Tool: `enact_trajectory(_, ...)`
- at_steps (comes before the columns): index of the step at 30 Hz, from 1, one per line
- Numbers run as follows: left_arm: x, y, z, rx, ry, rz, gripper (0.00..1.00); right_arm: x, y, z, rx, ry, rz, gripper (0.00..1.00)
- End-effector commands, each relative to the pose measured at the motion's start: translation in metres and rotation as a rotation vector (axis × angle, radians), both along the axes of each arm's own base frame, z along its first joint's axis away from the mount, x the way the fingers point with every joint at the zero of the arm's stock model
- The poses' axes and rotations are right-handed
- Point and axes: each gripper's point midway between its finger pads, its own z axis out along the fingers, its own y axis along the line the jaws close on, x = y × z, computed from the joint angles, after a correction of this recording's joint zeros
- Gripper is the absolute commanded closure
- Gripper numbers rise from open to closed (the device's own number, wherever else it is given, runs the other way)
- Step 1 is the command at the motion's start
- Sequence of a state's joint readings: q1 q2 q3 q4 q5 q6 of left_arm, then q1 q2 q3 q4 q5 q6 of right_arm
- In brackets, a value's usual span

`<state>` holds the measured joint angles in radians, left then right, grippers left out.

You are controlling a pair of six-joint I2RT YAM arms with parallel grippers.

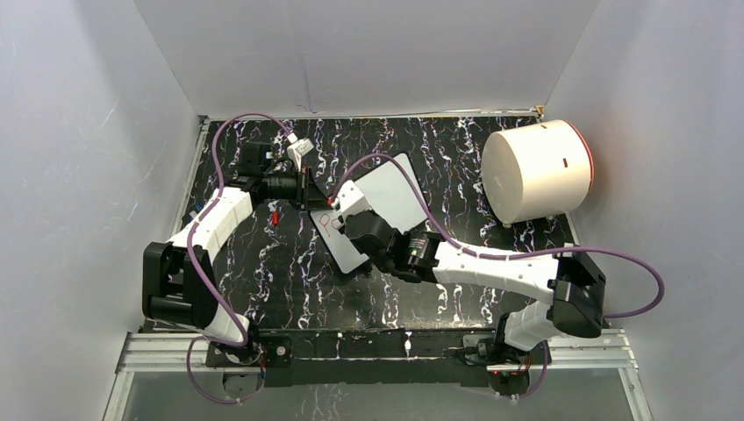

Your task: Write a sentence on the whiteboard

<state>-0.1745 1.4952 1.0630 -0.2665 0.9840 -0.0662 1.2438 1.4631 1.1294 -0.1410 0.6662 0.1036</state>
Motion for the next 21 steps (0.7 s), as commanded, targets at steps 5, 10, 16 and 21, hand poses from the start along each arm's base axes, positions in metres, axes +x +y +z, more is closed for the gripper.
enact_trajectory(5, -0.013, -0.002, -0.026, 0.064, 0.099, -0.007, 1.0, 0.006, -0.004, 0.008, 0.037, -0.016, -0.048, 1.0)
enact_trajectory(10, -0.014, -0.002, -0.026, 0.064, 0.099, -0.008, 1.0, 0.008, 0.001, 0.008, 0.048, -0.02, -0.045, 1.0)
enact_trajectory(16, -0.014, -0.003, -0.025, 0.063, 0.097, -0.011, 1.0, 0.012, 0.004, 0.005, 0.048, -0.021, -0.048, 1.0)
enact_trajectory(21, -0.014, -0.003, -0.026, 0.064, 0.098, -0.012, 1.0, 0.015, 0.005, 0.007, 0.054, -0.024, -0.051, 1.0)
